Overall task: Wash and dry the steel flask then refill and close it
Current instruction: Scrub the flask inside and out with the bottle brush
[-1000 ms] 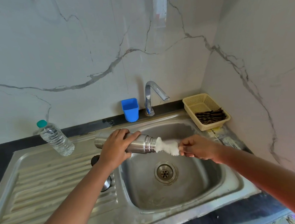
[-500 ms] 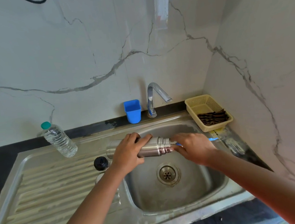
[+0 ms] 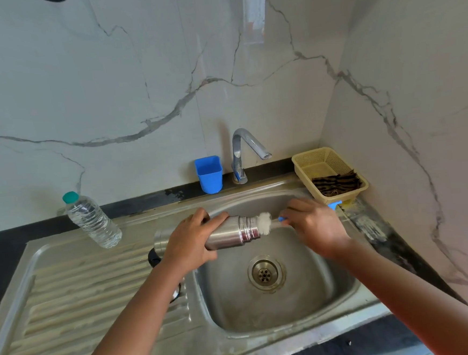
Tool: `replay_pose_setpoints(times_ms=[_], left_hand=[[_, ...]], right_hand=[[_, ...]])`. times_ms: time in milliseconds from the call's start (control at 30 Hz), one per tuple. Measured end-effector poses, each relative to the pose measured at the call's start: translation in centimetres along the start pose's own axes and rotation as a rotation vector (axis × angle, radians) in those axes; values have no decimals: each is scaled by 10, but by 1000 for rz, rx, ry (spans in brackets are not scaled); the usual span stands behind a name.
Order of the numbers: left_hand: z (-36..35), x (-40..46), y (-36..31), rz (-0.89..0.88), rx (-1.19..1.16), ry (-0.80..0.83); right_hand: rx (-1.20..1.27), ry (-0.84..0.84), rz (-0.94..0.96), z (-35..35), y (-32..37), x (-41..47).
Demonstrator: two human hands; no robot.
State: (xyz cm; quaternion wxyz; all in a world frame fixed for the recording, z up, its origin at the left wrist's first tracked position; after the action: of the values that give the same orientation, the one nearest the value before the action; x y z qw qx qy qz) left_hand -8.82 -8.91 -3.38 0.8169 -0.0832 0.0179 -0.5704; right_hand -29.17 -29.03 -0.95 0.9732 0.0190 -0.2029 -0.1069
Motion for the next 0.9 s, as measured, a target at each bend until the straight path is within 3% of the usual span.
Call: replay_pose_setpoints(times_ms=[100, 367, 900], left_hand=[[0, 2, -12, -24, -79, 14], [5, -3, -2, -23, 77, -107], [-11, -5, -12, -80, 171, -101]], right_hand=[[-155, -98, 239, 3, 24, 3], [-44, 30, 125, 4, -10, 1], [23, 107, 18, -36, 17, -8]])
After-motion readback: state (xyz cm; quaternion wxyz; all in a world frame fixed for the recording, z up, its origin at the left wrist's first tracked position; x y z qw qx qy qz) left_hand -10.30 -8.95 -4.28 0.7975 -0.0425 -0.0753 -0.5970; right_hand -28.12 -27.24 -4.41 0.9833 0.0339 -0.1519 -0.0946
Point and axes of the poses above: each hand's wrist, its own x-axis towards the middle knuckle, its own z-axis out of the back of the hand, y = z × x, the point moved 2 cm from there along x, towards the middle knuckle, and after that the axes turned 5 degrees about y, right-handed, at the moved point
